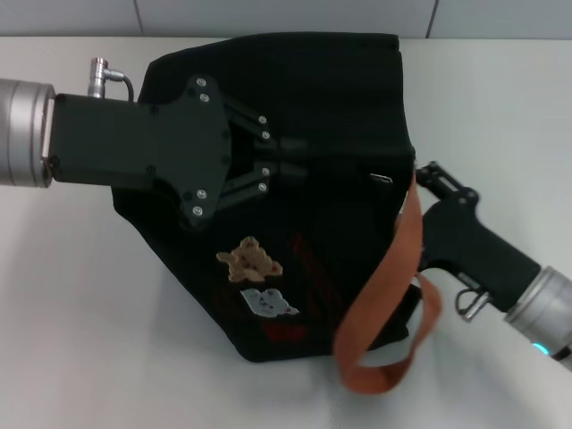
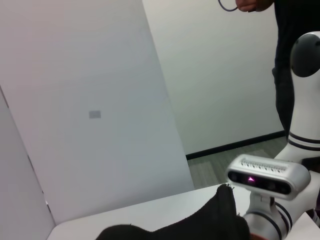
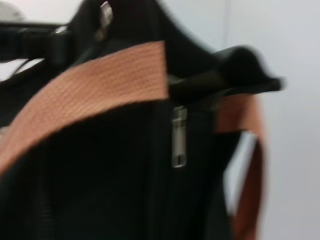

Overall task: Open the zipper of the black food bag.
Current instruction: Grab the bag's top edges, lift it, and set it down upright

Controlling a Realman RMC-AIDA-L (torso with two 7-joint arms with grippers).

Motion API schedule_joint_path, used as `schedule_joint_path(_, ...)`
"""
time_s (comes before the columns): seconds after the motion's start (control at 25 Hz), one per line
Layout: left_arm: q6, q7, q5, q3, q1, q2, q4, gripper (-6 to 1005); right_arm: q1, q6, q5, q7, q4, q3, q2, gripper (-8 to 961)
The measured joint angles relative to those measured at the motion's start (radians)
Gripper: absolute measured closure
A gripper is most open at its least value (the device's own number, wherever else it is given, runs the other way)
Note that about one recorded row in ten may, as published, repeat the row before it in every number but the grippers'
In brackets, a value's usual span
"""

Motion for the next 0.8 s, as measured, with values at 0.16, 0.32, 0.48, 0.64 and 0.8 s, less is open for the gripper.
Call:
schedule_joint_path(0.16,-0.004,0.017,0.000,0.001,-0.002,0.000,-0.045,887,-0.041,-0.025,0.001,0.000,-0.021,0.061,0.000,172)
schedule_joint_path(0.32,-0.012,0.040,-0.001,0.002,-0.010,0.000,-0.093,888,-0.063,-0.053,0.001,-0.009,-0.027,0.095,0.000,172)
schedule_joint_path(0.48,-0.027,0.048,-0.006,0.012,-0.006,0.000,-0.108,892,-0.083,-0.150,0.002,-0.059,-0.044,0.121,0.000,172)
schedule_joint_path(0.64,-0.028,0.059,-0.018,0.013,-0.003,0.000,-0.115,892,-0.089,-0.209,0.002,-0.080,-0.046,0.121,-0.002,172)
schedule_joint_path(0.8,-0.030,0.073,-0.023,0.014,-0.002,0.000,-0.128,892,-0.088,-0.267,0.001,-0.081,-0.058,0.119,-0.005,173)
